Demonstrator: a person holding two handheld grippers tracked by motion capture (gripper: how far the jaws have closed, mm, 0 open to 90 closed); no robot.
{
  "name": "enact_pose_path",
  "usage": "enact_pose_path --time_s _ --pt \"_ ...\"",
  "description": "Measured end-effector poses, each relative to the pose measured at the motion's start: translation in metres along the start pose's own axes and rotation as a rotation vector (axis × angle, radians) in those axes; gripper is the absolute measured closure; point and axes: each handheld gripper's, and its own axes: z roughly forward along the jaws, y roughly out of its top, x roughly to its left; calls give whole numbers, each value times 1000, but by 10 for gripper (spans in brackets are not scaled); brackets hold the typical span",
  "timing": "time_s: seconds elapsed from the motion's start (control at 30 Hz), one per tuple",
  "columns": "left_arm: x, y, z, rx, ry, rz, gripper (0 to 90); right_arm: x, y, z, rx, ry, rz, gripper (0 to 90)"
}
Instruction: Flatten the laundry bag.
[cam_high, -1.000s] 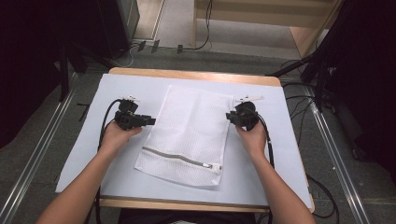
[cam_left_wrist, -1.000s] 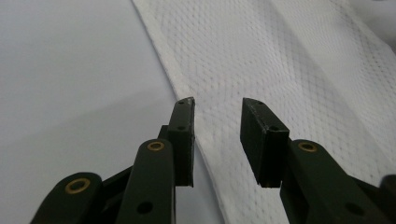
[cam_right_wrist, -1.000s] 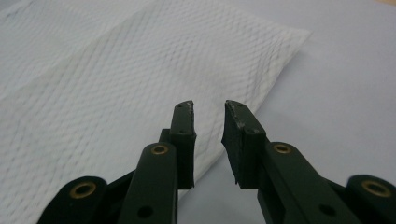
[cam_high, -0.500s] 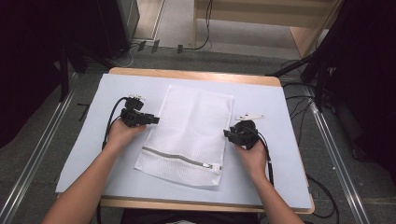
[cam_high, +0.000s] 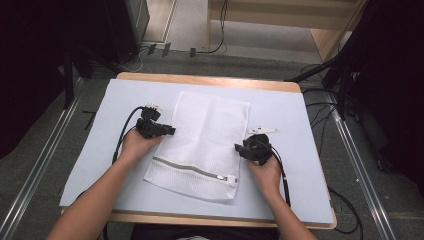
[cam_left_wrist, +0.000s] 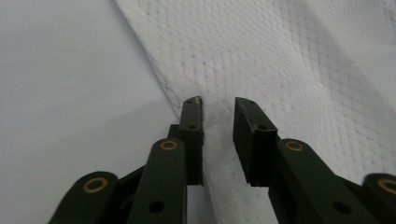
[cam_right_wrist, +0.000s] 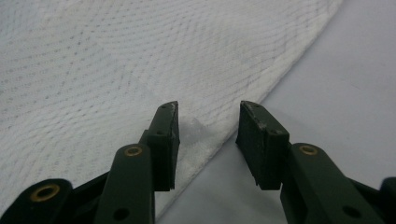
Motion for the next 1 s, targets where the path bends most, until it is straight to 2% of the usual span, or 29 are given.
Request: enact_pose_path --time_s 0.17,0.27,0.37,0.43,0.53,0.73,0.9,1.0 --pt "-2 -1 2 -3 8 7 842 5 1 2 1 -48 -44 739" --pt "-3 0 2 1 18 18 889 3 0 3 -2 -32 -28 801" --pt "-4 0 2 4 22 21 900 1 1 3 1 -10 -35 882" --pt "-1 0 2 0 7 1 900 0 3 4 8 3 -37 895" --pt "1 0 0 -11 -10 -28 900 -4 7 4 28 22 -15 900" --pt "0 -3 -8 -32 -25 -40 900 -12 17 10 29 9 -18 900" --pt "-4 -8 -11 -37 -21 -45 900 -19 25 14 15 10 -23 900" --pt "-5 -11 -11 -37 -13 -50 900 -24 30 16 14 24 -8 900"
